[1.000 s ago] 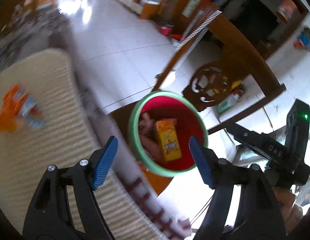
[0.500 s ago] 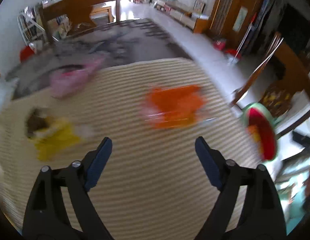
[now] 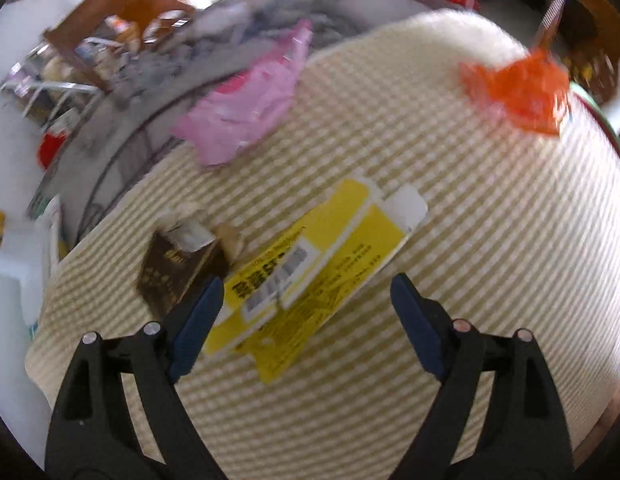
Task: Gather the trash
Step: 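Grasp the yellow barcode wrapper with the left tool while the right tool grasps the orange snack bag, then carry the yellow wrapper and orange snack bag over the red bin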
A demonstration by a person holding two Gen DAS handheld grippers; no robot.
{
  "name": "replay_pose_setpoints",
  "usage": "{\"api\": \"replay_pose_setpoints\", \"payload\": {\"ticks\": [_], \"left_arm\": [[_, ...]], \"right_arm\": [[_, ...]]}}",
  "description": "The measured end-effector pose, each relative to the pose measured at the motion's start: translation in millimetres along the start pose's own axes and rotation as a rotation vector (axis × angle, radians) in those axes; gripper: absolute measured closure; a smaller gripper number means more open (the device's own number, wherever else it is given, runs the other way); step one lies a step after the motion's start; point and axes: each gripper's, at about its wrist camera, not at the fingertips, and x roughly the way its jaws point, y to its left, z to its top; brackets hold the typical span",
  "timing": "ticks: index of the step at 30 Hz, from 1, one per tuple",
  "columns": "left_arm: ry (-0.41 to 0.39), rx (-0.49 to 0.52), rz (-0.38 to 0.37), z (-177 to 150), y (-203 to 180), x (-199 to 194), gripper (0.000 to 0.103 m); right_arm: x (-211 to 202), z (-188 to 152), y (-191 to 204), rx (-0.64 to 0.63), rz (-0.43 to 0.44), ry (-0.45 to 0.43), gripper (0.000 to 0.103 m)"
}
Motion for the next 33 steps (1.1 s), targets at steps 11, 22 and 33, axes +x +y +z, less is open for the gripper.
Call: {"api": "replay_pose_setpoints", "payload": {"ticks": [11, 22, 33], "left_arm": [[-0.072, -0.139, -0.080, -18.7, 16.5, -23.3, 0.075], [-0.118, -0.584, -0.291, -99.1, -6.2, -67.0, 0.075], [-0.140, -0.621, -0.279, -104.7, -22.0, -81.6, 0.074]], "right_arm": [[32.0, 23.9, 71.9, -0.166, 0.013, 0.018, 0.028], [111.1, 90.8, 115.7, -0.194, 0.042, 0.109, 0.015], [125.8, 73.7, 123.9, -0.246, 0.066, 0.170, 0.041]]}}
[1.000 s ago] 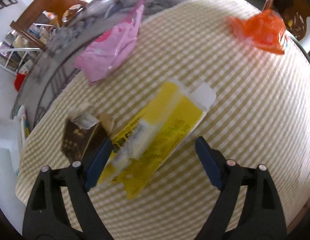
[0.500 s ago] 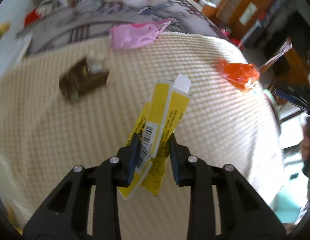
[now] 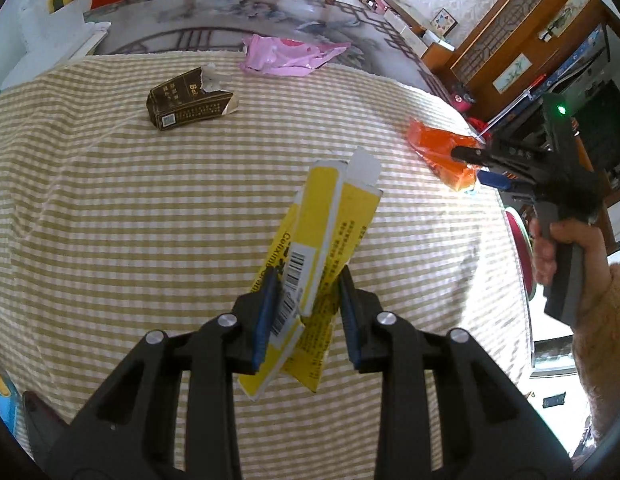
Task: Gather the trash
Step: 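Carry the yellow wrapper and orange snack bag over the red bin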
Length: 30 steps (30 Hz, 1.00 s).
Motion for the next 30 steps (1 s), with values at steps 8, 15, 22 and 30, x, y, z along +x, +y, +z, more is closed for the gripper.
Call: {"api": "replay_pose_setpoints", "payload": {"ticks": [8, 15, 22, 30], "left_arm": [[-0.018, 0.026, -0.015, 1.2, -10.7, -4.8, 0.074], [-0.040, 0.048, -0.029, 3.3, -22.0, -8.0, 0.074], [-0.045, 0.074, -0.061, 4.3, -39.8, -5.8, 0.073], [-0.038, 0.081, -0.062, 0.2, -45.0, -4.9, 0.073]], "right_arm": [[-44.4, -52.9, 5.9, -0.016, 0.058, -0.036, 0.040], [-78.5, -104.9, -1.0, 0.076, 0.074, -0.089, 0.039], [-84.9, -131.7, -11.9, 0.117, 0.024, -0.100, 0.039], [-91.1, -132.8, -20.9, 0.131, 0.020, -0.116, 0.039]]}}
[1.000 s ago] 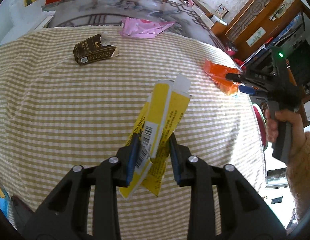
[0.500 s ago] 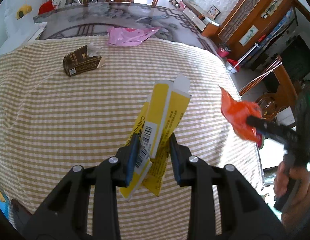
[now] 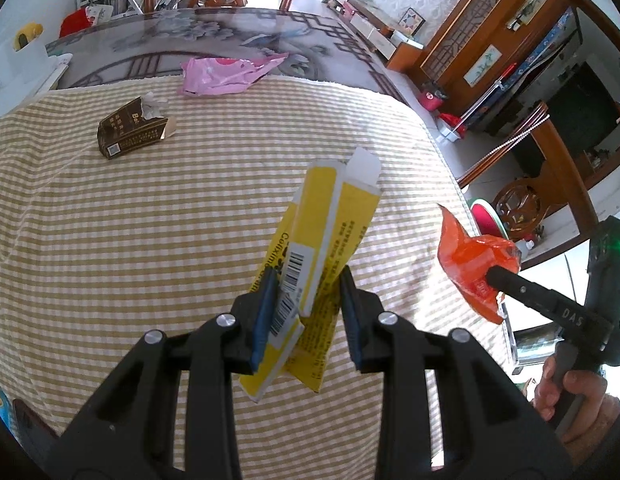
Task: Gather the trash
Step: 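Carry the yellow wrapper and orange snack bag over the red bin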
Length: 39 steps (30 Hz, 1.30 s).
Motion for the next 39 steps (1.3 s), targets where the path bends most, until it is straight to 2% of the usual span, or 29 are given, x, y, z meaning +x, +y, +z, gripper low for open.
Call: {"api": "replay_pose_setpoints", "payload": {"ticks": [26, 39], "left_arm": [[-0.001, 0.008, 0.028, -1.4, -6.0, 0.8, 0.073], [-0.058, 0.062, 0.028, 13.1, -36.7, -5.1, 0.073]], "right_arm": [[1.2, -3.8, -12.7, 0.028, 0.002, 0.008, 0.038], [-11.9, 9.9, -22.8, 0.014, -0.008, -0.026, 0.038]]}}
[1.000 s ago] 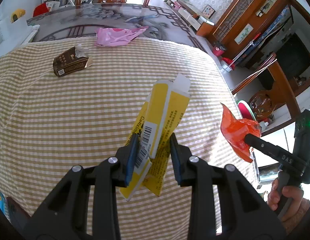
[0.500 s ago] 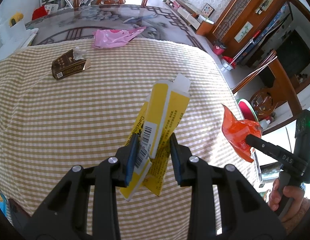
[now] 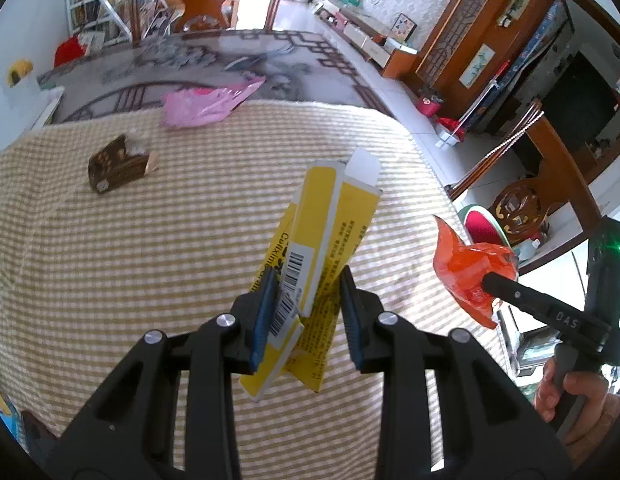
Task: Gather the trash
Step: 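Carry the yellow wrapper and orange snack bag over the red bin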
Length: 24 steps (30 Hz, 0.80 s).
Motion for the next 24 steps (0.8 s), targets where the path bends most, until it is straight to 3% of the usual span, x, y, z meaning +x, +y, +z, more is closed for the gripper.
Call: {"api": "replay_pose_setpoints", "payload": {"ticks": [18, 24], "left_arm": [[0.000, 0.087, -0.029, 20.6, -85.0, 27.6, 0.073], [0.034, 0.131, -0.091, 27.2, -134.4, 52.2, 0.073]], "right_arm": [[-24.2, 26.4, -75.9, 0.075, -0.003, -0.031, 0.038], [-43.8, 38.5, -124.8, 0.154, -0.030, -0.076, 0.038]]}}
